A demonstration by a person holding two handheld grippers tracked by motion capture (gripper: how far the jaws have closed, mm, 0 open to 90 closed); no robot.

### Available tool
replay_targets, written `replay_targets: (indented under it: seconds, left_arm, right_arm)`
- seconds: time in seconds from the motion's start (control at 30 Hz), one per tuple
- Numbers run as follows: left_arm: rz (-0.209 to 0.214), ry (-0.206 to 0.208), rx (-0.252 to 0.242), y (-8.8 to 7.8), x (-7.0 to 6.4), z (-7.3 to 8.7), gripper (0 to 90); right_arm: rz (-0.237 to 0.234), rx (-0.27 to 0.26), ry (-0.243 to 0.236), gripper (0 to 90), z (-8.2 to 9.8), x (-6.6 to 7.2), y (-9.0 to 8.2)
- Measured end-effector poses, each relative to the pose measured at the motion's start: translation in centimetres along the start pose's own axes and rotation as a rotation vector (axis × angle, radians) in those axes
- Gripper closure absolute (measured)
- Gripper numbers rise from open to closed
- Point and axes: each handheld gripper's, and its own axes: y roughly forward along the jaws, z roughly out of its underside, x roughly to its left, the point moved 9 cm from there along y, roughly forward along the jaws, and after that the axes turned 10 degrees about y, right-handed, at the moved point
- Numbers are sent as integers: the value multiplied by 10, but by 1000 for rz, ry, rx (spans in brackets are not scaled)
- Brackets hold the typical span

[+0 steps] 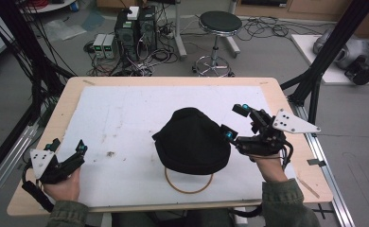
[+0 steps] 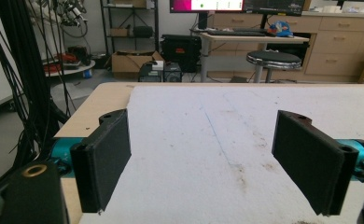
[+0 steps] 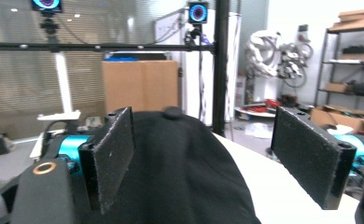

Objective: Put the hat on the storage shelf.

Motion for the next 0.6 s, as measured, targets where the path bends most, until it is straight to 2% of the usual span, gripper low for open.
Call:
replay_targets:
  seconds: [0.1, 0.2, 0.27, 0.3, 0.33, 0.37, 0.4, 0.43, 0.47, 0.5, 0.57, 0.6]
  left_arm:
    - [0, 1, 0, 0, 0, 0, 197]
    - [3, -1, 0, 0, -1, 0, 197]
    - [5, 1, 0, 0, -1, 0, 197]
    - [5, 1, -1, 0, -1, 0, 197]
    - [5, 2, -1, 0, -1, 0, 197]
    - [5, 2, -1, 0, -1, 0, 197]
    - [4, 0, -1, 1, -1, 0, 197]
    - [4, 0, -1, 1, -1, 0, 197]
    - [4, -1, 0, 1, -1, 0, 197]
    - [5, -3, -1, 1, -1, 0, 197]
    - [5, -4, -2, 1, -1, 0, 197]
    - [6, -4, -3, 1, -1, 0, 197]
  right_arm:
    - [26, -3, 7, 192, 2, -7, -3]
    - [106, -15, 49, 194, 6, -23, -8]
    - [140, -18, 63, 194, 8, -32, -11]
    - [140, -18, 63, 194, 8, -32, -11]
    - [172, -21, 72, 193, 10, -40, -15]
    - [172, -21, 72, 193, 10, -40, -15]
    - [215, -16, 77, 193, 11, -48, -18]
    - [215, -16, 77, 193, 11, -48, -18]
    - [267, -19, 72, 195, 12, -54, -21]
    - [267, -19, 72, 195, 12, -54, -21]
    - [343, -20, 63, 196, 15, -63, -26]
    - [401, -17, 57, 196, 19, -69, -30]
